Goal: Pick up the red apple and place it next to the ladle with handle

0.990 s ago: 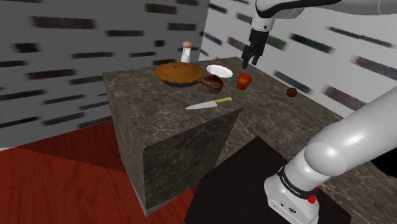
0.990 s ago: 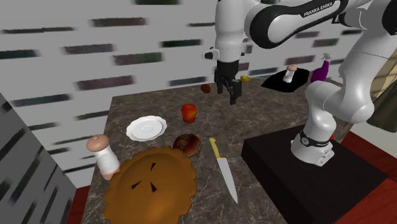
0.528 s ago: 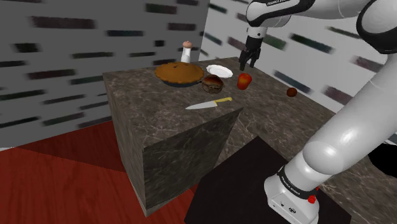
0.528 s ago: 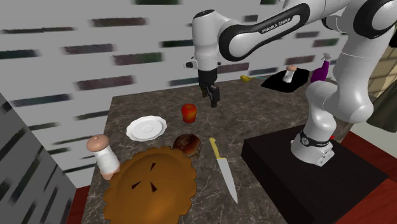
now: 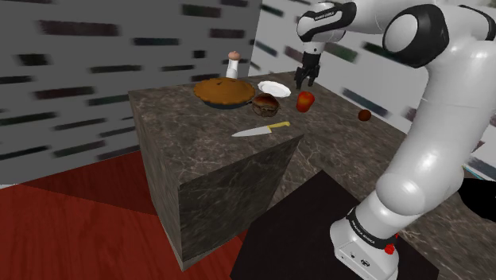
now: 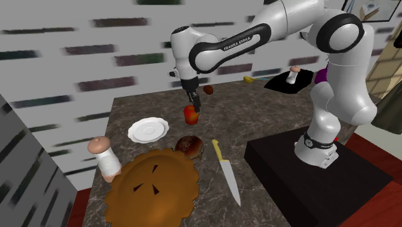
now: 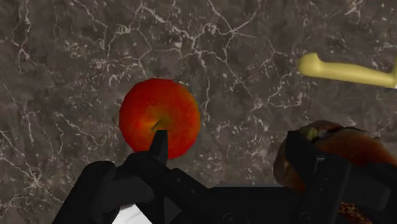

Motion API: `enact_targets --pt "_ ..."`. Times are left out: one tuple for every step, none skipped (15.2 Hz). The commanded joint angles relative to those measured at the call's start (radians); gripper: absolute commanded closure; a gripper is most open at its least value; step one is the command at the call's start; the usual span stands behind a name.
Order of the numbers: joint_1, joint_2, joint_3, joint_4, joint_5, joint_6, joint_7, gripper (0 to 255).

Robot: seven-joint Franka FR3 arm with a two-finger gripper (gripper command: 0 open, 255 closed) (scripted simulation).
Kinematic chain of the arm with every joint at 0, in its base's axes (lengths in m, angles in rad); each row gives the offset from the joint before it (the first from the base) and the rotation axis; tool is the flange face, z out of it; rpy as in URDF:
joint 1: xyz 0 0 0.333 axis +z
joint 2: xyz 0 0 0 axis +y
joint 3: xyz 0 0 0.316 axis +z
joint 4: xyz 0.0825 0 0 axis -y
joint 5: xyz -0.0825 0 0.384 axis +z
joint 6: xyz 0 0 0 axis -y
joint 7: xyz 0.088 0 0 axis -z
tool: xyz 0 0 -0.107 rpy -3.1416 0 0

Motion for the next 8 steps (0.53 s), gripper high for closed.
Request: enact_targets --pt "-0.024 0.079 -0.005 0.078 0.016 -0.007 -0.015 0" --pt "-0.037 0.120 -0.007 0.124 0.024 -0.016 -0.022 0" --pt "-0.050 0.163 -0.008 0.172 0.033 -0.026 -0.028 0" --pt "-0.065 0.207 -0.009 0.224 0.041 -0.037 -0.033 0" --pt "-0.080 0.252 -0.009 0.279 0.049 -0.051 -0.038 0" --pt "-0.083 0.261 -0.008 0.290 0.050 -0.054 -0.038 0" --pt "-0.083 0.261 -0.008 0.277 0.050 -0.041 -0.039 0" --pt "-0.083 0.261 -0.008 0.264 0.050 -0.027 -0.039 0"
